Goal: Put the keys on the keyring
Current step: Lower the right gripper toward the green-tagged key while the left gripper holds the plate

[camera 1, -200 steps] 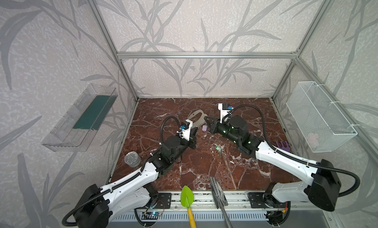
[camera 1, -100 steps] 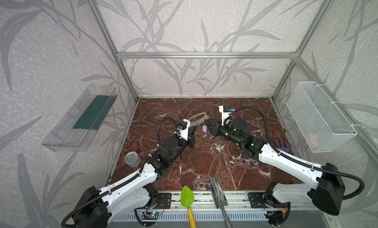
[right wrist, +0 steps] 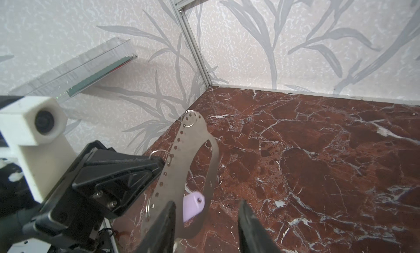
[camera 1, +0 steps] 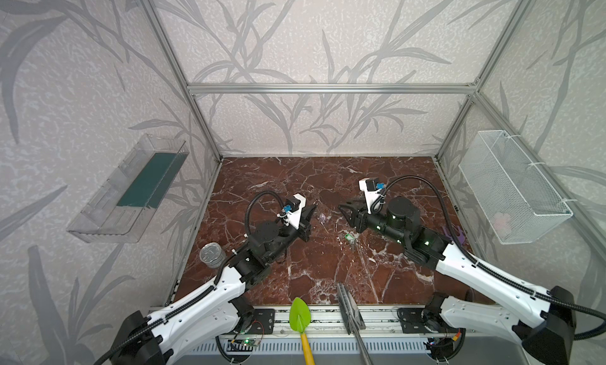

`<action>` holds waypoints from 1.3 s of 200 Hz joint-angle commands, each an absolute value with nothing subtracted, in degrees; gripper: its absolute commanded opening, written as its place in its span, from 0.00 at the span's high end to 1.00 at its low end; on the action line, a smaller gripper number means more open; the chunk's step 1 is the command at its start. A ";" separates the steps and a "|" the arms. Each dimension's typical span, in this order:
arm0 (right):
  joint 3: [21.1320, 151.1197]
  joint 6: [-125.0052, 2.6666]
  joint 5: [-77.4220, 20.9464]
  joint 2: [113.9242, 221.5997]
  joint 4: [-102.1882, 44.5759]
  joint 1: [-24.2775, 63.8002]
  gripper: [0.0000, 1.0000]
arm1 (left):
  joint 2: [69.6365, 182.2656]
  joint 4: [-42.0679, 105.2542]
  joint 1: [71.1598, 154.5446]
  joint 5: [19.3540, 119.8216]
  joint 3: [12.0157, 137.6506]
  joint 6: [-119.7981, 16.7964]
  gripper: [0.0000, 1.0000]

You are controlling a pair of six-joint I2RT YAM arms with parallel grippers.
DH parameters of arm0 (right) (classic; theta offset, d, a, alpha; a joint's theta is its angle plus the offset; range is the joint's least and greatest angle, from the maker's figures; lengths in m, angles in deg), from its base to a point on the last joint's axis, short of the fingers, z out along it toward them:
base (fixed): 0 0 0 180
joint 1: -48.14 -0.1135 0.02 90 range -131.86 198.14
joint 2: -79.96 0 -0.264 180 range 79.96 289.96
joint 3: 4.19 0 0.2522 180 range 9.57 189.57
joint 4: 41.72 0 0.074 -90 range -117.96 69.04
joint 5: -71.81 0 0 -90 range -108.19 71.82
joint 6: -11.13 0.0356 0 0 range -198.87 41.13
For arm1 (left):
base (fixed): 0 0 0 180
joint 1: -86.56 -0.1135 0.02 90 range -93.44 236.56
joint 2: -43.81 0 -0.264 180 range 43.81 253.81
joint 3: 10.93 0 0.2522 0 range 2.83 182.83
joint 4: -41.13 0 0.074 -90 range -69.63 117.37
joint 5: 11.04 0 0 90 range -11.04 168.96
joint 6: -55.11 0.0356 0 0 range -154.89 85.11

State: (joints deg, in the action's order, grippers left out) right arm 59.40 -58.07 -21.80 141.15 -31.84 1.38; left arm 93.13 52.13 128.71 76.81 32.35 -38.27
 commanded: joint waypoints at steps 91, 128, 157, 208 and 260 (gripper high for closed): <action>51.87 -63.56 -18.49 138.33 -23.65 4.05 0.60 | 90.65 55.25 128.65 71.68 30.35 -36.91 1.00; 48.32 -62.07 -16.69 139.05 -23.62 4.72 0.60 | 90.74 58.94 128.60 70.93 28.51 -36.76 1.00; 47.08 -62.04 -15.97 140.50 -25.41 4.95 0.58 | 91.10 59.05 128.63 70.78 28.41 -36.13 1.00; 45.54 -61.23 -14.59 142.44 -27.77 5.52 0.58 | 92.66 60.25 128.62 70.62 28.62 -35.59 1.00; 43.78 -58.26 -13.79 146.48 -26.68 5.52 0.61 | 91.12 59.21 128.58 70.29 28.10 -35.69 1.00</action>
State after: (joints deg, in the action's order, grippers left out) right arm 44.90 -60.24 -14.61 144.45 -26.39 5.32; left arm 92.67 57.46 128.71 71.28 28.18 -36.30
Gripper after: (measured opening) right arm 0.400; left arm 0.048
